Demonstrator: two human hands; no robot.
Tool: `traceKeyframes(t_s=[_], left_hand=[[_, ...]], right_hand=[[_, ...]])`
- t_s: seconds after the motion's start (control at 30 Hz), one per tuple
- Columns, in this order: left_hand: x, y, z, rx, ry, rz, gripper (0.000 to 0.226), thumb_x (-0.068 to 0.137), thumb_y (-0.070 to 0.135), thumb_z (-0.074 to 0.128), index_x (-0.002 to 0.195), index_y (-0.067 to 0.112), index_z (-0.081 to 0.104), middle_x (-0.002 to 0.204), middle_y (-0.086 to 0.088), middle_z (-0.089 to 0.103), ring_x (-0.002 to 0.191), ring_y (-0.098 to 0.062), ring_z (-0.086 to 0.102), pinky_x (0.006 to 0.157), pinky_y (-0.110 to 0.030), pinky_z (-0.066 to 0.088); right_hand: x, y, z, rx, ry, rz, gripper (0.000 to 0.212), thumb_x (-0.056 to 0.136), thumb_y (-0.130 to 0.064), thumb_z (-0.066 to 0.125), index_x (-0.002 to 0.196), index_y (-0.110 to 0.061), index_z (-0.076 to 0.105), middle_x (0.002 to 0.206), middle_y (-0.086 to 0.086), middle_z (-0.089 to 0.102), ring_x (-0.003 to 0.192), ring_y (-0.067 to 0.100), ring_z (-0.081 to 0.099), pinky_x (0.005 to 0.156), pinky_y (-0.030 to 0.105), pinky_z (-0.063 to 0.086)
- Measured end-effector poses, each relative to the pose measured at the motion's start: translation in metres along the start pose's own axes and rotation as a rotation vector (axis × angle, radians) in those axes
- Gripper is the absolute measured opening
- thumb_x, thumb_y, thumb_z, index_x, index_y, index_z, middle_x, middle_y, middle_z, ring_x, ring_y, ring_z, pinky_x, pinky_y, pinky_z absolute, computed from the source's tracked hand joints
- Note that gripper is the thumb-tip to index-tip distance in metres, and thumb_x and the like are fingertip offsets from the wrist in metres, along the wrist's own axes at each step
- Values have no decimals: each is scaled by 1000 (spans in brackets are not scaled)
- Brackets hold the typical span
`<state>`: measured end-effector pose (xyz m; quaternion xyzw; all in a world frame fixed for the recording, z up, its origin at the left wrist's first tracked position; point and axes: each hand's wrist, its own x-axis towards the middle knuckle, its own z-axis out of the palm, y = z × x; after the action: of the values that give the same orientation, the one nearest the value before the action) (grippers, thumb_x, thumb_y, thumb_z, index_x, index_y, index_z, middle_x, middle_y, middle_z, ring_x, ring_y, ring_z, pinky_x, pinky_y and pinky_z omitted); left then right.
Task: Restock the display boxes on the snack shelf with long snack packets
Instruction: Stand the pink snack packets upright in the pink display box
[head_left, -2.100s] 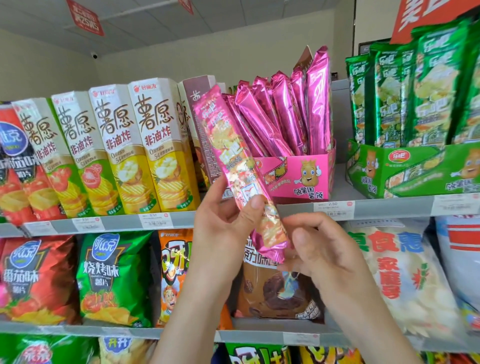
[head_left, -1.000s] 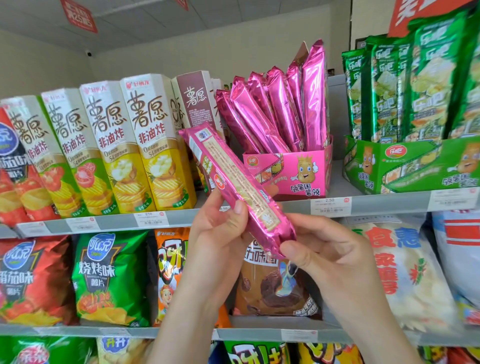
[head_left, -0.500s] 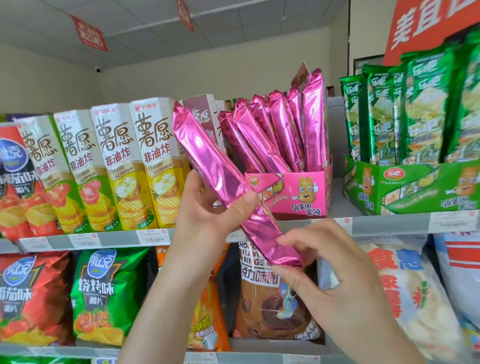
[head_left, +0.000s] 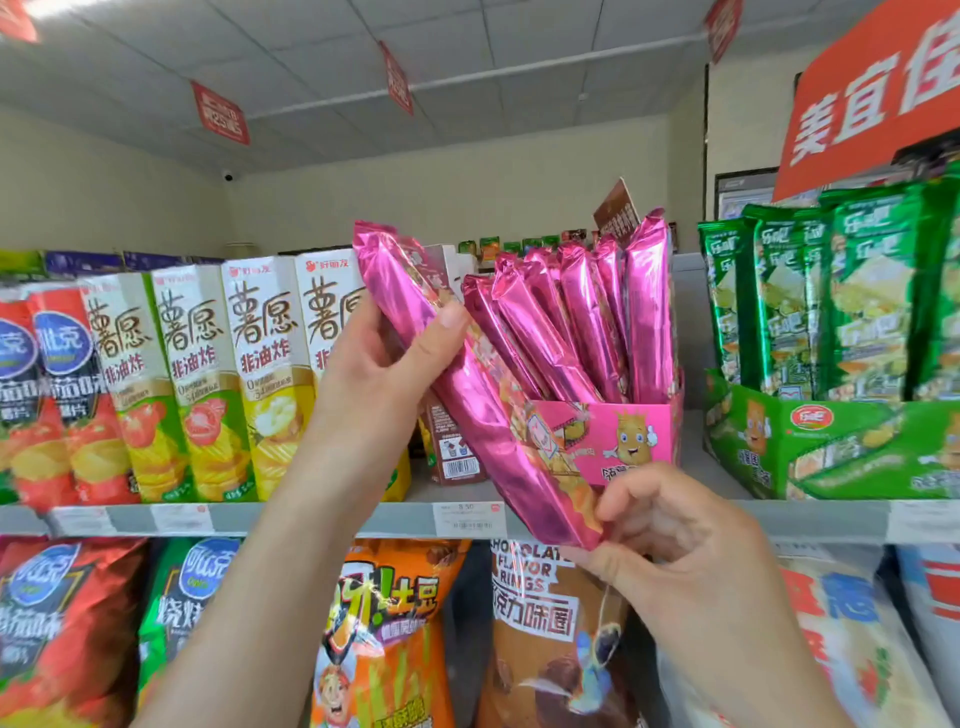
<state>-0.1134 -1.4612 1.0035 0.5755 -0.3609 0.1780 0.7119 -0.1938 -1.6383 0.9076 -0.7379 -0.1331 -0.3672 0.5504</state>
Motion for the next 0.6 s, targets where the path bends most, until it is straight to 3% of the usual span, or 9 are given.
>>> traceKeyframes(t_s=[0.07, 0.13, 0.23, 0.3, 0.43, 0.53, 0.6], left_hand=[[7, 5, -6, 12, -20, 61, 69, 77, 35, 75, 137, 29, 43, 104, 2, 74, 97, -15, 71, 76, -29, 58], [13, 9, -12, 30, -42, 121, 82, 76, 31, 76, 143, 41, 31, 105, -1, 74, 98, -16, 71, 74, -30, 59], [20, 16, -17, 109, -27, 183, 67, 79, 28, 73, 137, 39, 42, 96, 2, 75, 86, -12, 71, 67, -24, 57], [26, 18, -23, 157, 15, 219, 54, 81, 27, 75, 126, 43, 49, 91, 1, 74, 82, -11, 70, 63, -22, 55], [33, 20, -30, 316, 78, 302, 48, 81, 28, 74, 117, 47, 49, 93, -10, 70, 81, -18, 66, 64, -32, 58], [36, 21, -30, 445, 85, 372, 51, 79, 28, 76, 116, 46, 46, 94, -9, 67, 81, -24, 66, 73, -48, 58], [39, 21, -31, 473, 107, 381, 51, 77, 30, 78, 112, 47, 44, 93, -8, 67, 79, -25, 67, 73, -51, 57]], right_hand=[[6, -1, 2, -24, -18, -24, 41, 59, -1, 88, 71, -32, 64, 64, -6, 68, 53, 2, 58, 51, 12, 45], [13, -8, 1, -55, -83, -42, 38, 54, -12, 90, 72, -32, 64, 65, -9, 68, 55, 3, 60, 52, 12, 46], [35, -31, -13, -141, -383, -52, 42, 51, -49, 89, 82, -33, 66, 77, -12, 70, 65, 0, 63, 59, 14, 49], [61, -49, -25, -243, -385, -136, 39, 61, -62, 76, 87, -35, 68, 85, -17, 72, 76, -1, 66, 66, 17, 51], [130, -84, -19, -517, -94, -453, 30, 82, -56, 58, 96, -32, 69, 91, -21, 70, 87, -3, 62, 77, 14, 47], [179, -88, 7, -855, -185, -484, 40, 90, -51, 54, 118, -24, 64, 113, -6, 68, 107, 13, 58, 95, 35, 47], [200, -80, 23, -1044, -271, -453, 43, 92, -48, 53, 124, -21, 58, 115, 2, 65, 114, 23, 53, 96, 43, 47]])
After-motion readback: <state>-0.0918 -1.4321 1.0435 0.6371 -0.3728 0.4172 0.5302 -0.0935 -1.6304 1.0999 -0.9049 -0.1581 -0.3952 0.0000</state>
